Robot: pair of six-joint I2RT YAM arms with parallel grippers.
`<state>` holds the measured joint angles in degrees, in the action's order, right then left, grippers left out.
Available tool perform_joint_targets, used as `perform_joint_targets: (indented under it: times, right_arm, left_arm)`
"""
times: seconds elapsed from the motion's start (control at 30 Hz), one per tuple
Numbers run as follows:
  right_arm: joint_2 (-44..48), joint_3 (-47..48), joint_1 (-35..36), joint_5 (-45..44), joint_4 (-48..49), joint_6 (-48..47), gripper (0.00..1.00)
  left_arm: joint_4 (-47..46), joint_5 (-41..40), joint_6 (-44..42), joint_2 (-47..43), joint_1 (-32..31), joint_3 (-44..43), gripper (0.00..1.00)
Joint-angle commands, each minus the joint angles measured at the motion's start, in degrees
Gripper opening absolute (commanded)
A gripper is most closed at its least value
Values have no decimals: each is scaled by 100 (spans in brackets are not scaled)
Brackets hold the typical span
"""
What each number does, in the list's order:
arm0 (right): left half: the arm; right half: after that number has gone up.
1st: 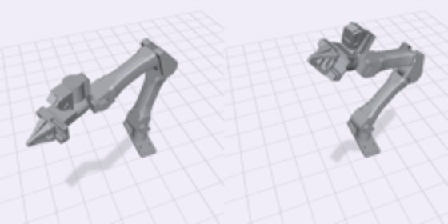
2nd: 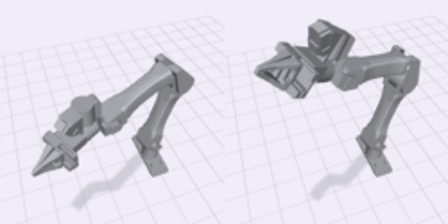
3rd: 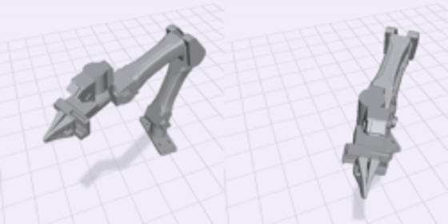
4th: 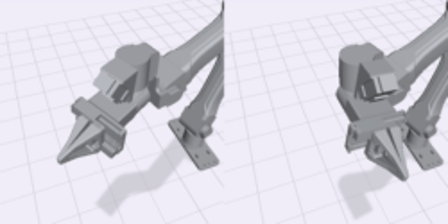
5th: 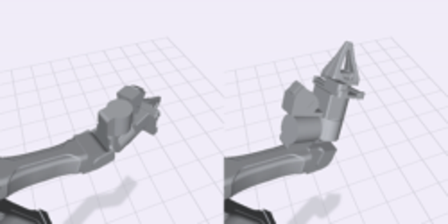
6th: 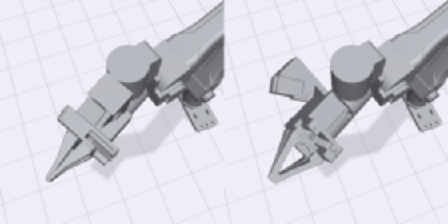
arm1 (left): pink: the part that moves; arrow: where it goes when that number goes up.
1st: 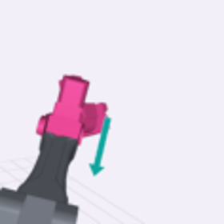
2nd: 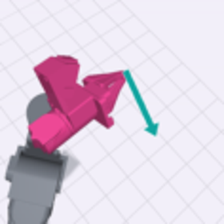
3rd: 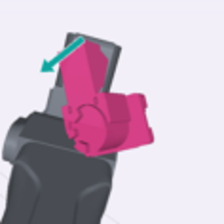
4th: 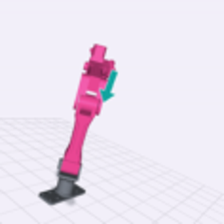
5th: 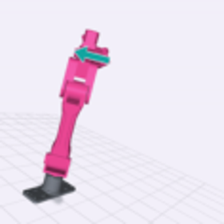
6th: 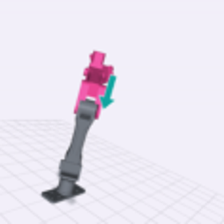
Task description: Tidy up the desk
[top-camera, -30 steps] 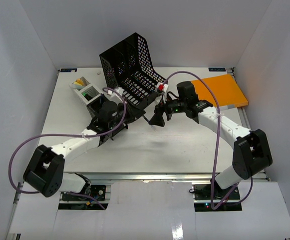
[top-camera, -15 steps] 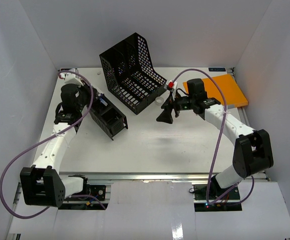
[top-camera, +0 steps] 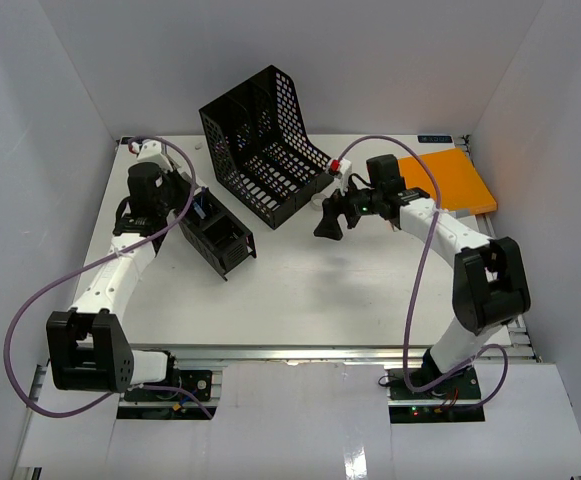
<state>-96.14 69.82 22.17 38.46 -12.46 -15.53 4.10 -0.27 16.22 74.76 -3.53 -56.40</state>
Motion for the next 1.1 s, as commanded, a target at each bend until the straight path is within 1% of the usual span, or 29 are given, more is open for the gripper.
perform_joint_targets:
  times: [0.0,0.07,0.1,0.2,0.23,0.3,0.4,0.53,0.7,0.87,0.97,1.07]
  right_arm:
    - [-929,1073,15,-1681,-351,552,99]
    - [-1335,1348,18,-2245,-348,970,100]
    - [-1444,1479,22,-2572,-354,1246,99]
    - [-1825,1838,15,-3115,-363,1729,90]
    - [-1983,1937,15,-3241,-381,1848,86]
    - [-2235,2146,23,-3334,-407,2040,80]
    - [-2469,2341,15,-3423,-380,2205,71]
    - [-2783,2700,24,-3336,-345,2382,63]
    - [-3019,2959,18,-3382,-306,2629,59]
    - [-2904,2785,15,-3402,-40,2766,56]
    - [-2937,2740,16,-3514,153,2907,49]
    - [-3134,3062,33,-3717,-30,2940,43]
  left_arm:
    - [-145,-85,-116,-40,28,194,36]
    - [-156,-19,-79,-95,28,228,54]
    - [-133,18,-67,-133,28,237,63]
    - [-32,99,-63,-405,28,234,77]
    - [23,191,-70,-522,28,249,80]
    - [108,260,-68,-814,28,299,84]
    - [233,350,-17,-1570,28,569,88]
    - [402,628,229,-2574,37,1031,93]
    - [925,764,606,-3508,37,1397,95]
    - [1253,776,937,-4283,37,1724,97]
    - [1406,783,1142,-4539,45,1836,97]
    - [1545,791,1254,-4729,37,1897,98]
